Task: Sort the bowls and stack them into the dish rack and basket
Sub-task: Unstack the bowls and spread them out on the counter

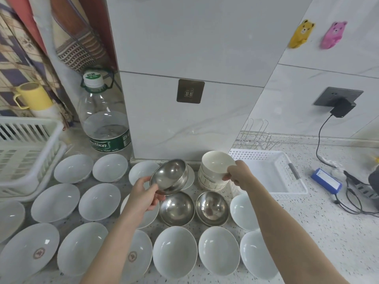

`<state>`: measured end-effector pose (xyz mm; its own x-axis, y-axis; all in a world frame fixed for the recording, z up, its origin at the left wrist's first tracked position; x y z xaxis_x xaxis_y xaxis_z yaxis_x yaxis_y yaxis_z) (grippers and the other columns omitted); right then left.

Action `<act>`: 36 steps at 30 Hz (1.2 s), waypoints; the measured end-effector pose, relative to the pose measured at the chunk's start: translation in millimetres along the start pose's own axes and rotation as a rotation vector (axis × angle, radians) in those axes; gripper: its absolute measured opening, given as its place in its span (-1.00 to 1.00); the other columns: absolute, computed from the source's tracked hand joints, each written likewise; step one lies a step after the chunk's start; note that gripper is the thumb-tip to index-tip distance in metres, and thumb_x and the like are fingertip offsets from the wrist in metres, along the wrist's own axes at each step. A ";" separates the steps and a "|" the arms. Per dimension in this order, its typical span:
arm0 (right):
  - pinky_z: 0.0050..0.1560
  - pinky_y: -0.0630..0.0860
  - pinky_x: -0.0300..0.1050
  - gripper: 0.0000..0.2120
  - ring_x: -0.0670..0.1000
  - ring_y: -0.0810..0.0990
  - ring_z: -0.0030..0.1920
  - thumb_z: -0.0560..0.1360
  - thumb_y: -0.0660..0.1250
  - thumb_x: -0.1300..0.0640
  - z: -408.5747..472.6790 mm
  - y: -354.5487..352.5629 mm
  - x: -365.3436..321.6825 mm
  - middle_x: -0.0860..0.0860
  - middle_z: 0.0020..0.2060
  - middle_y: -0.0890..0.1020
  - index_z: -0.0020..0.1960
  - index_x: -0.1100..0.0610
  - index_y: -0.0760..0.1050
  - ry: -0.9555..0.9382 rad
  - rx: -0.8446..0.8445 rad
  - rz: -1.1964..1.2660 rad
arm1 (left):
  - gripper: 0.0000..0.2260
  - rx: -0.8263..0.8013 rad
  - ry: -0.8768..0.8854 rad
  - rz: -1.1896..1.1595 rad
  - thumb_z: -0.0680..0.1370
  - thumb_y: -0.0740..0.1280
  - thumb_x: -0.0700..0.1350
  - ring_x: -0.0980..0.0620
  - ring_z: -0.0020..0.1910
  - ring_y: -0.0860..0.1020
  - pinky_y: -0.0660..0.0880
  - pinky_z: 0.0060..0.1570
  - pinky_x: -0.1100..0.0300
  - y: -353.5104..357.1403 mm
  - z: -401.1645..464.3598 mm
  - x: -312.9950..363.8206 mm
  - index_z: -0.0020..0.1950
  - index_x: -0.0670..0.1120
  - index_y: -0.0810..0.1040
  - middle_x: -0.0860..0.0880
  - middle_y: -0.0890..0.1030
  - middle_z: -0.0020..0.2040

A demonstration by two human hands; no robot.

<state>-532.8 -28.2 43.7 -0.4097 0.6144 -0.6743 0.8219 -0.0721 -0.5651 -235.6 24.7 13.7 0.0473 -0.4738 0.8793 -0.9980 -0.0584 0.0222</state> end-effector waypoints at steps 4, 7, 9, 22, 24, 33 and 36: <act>-0.63 0.15 -0.32 -0.66 -0.07 0.25 -0.60 0.44 0.05 0.39 -9.0 -6.9 9.4 0.19 -0.45 0.59 0.19 0.28 0.35 -0.002 -0.009 0.220 | -0.78 -0.022 -0.002 -0.005 0.59 0.29 -0.18 0.14 -0.58 0.46 0.25 -0.65 0.34 5.4 -4.4 -2.0 0.23 -0.04 0.44 -0.14 0.68 -0.40; -0.63 0.15 -0.31 -0.72 -0.10 0.21 -0.63 0.45 0.07 0.38 -22.9 -19.8 18.9 0.13 -0.53 0.56 0.12 0.28 0.41 -0.015 -0.016 0.400 | -0.80 -0.032 -0.006 -0.001 0.60 0.29 -0.15 0.14 -0.59 0.43 0.25 -0.64 0.34 11.9 -9.2 -4.9 0.22 -0.01 0.43 -0.15 0.68 -0.38; -0.63 0.14 -0.31 -0.75 -0.09 0.20 -0.62 0.46 0.07 0.37 -35.1 -34.5 29.8 0.08 -0.58 0.53 0.07 0.25 0.43 -0.019 -0.005 0.493 | -0.80 -0.053 -0.009 0.005 0.61 0.27 -0.17 0.12 -0.57 0.45 0.25 -0.64 0.33 22.0 -13.3 -7.4 0.22 -0.01 0.43 -0.16 0.67 -0.37; -0.61 0.17 -0.27 -0.55 -0.08 0.23 -0.64 0.48 0.12 0.37 -69.3 -141.5 180.5 0.12 -0.57 0.52 0.31 0.08 0.39 0.020 0.200 0.522 | -0.73 -0.036 -0.002 -0.026 0.60 0.25 -0.26 0.12 -0.53 0.52 0.25 -0.63 0.34 137.9 -64.6 -39.7 0.17 0.11 0.46 -0.15 0.68 -0.37; -0.59 0.21 -0.24 -0.51 -0.08 0.29 -0.63 0.49 0.13 0.35 -61.4 -151.0 203.5 0.12 -0.56 0.55 0.36 0.04 0.36 0.039 0.191 0.439 | -0.72 -0.016 0.005 -0.042 0.60 0.24 -0.26 0.13 -0.53 0.53 0.25 -0.64 0.34 158.8 -72.6 -44.4 0.15 0.12 0.46 -0.14 0.67 -0.39; -0.41 0.33 -0.17 -0.46 -0.14 0.52 -0.54 0.49 0.10 0.34 -26.1 -145.9 244.7 0.18 -0.31 0.64 0.40 -0.03 0.26 0.041 -0.017 0.240 | -0.69 0.069 -0.009 -0.053 0.61 0.23 -0.26 0.11 -0.49 0.57 0.20 -0.61 0.34 225.0 -99.9 -61.3 0.22 0.12 0.41 -0.14 0.66 -0.39; -0.41 0.35 -0.20 -0.47 -0.17 0.53 -0.53 0.48 0.10 0.34 -20.4 -140.4 244.0 0.22 -0.15 0.64 0.39 -0.04 0.25 0.024 -0.071 0.224 | -0.68 0.091 -0.017 -0.038 0.62 0.22 -0.27 0.12 -0.51 0.57 0.23 -0.62 0.35 232.2 -106.1 -63.3 0.24 0.12 0.40 -0.16 0.68 -0.36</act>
<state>-740.0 147.8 -31.8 -0.2051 0.6075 -0.7674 0.9173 -0.1541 -0.3671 -474.7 134.4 13.7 0.0861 -0.4842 0.8707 -0.9878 -0.1555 0.0112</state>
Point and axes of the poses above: each hand's wrist, its own z-axis towards the middle knuckle, its own y-axis out of the palm, x = y × z, the point moved 1 cm from there along z, towards the middle knuckle
